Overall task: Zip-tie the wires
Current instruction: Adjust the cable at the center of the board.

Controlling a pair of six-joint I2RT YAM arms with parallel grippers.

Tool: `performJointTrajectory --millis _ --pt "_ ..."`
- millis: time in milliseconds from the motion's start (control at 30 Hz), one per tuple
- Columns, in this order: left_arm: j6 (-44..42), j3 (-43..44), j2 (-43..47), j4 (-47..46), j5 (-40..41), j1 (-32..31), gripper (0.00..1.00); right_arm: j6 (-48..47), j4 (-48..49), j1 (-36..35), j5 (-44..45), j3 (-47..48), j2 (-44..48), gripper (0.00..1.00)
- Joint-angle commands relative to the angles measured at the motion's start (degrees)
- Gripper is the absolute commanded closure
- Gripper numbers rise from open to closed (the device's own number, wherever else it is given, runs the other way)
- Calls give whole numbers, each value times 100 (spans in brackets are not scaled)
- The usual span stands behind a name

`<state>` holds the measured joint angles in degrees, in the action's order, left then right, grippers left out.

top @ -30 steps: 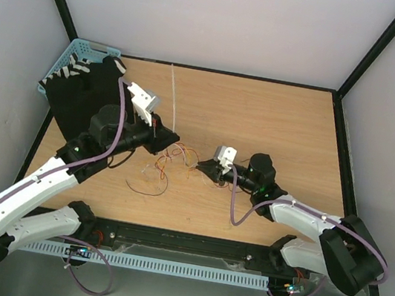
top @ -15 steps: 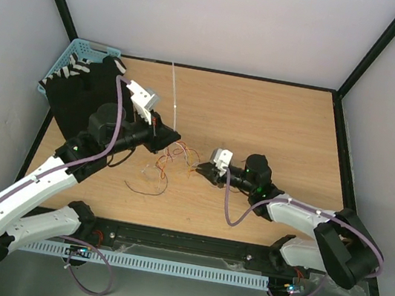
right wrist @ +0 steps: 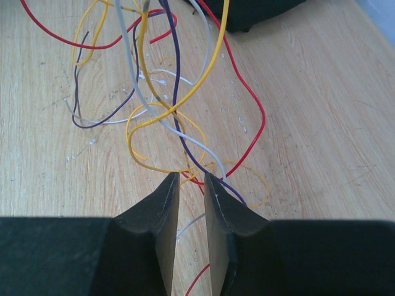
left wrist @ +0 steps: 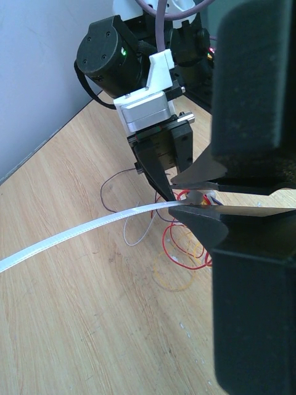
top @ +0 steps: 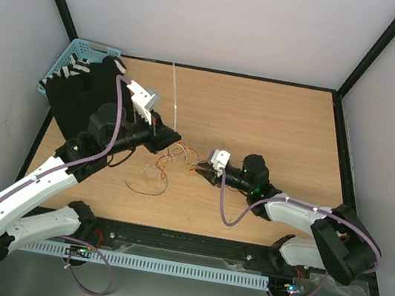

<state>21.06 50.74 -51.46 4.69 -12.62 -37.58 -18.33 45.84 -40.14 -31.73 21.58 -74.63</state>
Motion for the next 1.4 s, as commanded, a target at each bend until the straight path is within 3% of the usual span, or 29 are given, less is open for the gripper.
performJointTrajectory --millis 0,800,1367 --pt "41 139 1 -127 -15 32 97 -121 252 -34 56 42 238 67" --pt "-44 284 -83 31 14 32 98 -487 -454 -232 309 -142 740 69" --pt "-97 254 -57 91 -16 32 98 -757 -381 -504 685 18 393 68"
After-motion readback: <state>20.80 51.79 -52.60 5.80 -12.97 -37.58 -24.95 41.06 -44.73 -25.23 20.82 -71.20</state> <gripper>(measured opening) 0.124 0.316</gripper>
